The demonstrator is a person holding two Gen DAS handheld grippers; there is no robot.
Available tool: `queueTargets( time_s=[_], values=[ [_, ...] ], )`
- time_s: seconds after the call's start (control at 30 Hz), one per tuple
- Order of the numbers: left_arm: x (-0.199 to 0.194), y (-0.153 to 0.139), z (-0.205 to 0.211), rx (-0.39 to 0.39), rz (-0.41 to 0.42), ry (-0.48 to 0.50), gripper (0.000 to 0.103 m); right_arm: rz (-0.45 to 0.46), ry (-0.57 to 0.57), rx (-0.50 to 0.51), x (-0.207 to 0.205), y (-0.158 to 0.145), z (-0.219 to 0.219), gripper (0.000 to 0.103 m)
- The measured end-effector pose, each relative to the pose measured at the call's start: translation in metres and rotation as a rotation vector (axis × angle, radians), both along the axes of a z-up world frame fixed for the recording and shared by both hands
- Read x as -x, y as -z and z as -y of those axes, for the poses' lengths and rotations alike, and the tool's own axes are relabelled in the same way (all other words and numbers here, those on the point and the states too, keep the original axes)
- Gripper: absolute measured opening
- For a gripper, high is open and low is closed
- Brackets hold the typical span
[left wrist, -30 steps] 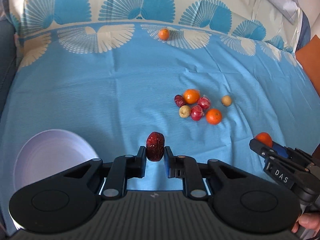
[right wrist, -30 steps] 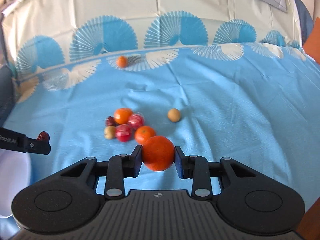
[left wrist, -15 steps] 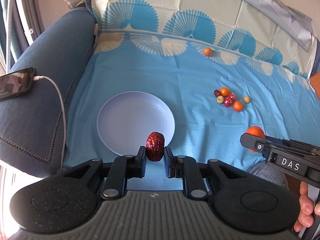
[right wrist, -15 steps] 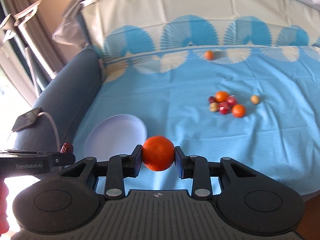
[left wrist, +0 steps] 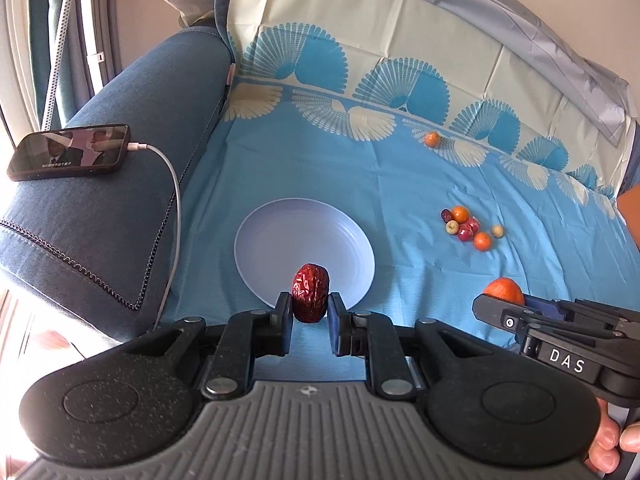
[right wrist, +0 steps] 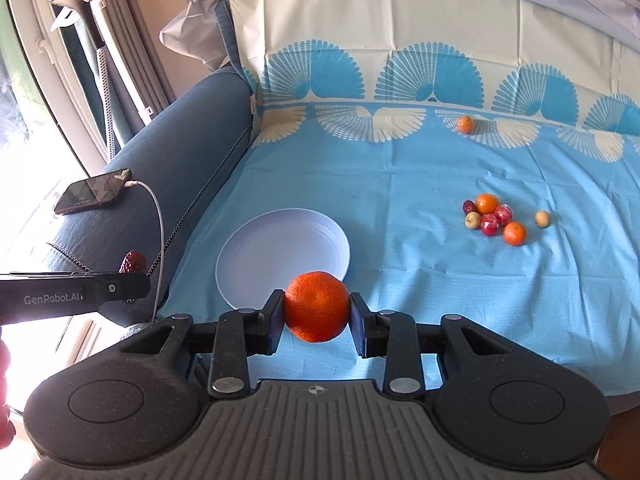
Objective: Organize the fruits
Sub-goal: 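Carry the date and tangerine over the plate with both tools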
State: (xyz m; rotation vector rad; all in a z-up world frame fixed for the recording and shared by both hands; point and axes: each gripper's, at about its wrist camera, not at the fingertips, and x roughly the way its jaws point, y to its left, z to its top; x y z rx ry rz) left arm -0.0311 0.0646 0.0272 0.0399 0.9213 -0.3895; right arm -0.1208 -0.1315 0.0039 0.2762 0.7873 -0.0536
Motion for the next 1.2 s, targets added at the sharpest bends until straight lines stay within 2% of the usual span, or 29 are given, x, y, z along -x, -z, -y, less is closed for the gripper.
queueTargets(
  time_s=[0.3, 0.73, 1.03, 1.2],
  values=[
    [-0.013, 0.006, -0.005, 0.002, -0.013, -0.021, 0.02, -0.014, -0.013, 0.008, -0.011, 0.002, -0.004, 0.035],
    [-0.039, 0.019, 0.004, -0.025, -0.031, -0.023, 0.02, -0.047, -0.019, 0.016, -0.04, 0.021, -0.005, 0.035],
    [-0.079, 0.04, 0.019, -0.041, -0.067, -0.017, 0.02, -0.065, -0.048, 0.056, -0.079, 0.045, -0.01, 0.035],
    [-0.107, 0.061, 0.029, -0.078, -0.078, -0.023, 0.02, -0.096, -0.066, 0.073, -0.104, 0.066, -0.011, 0.035]
  ],
)
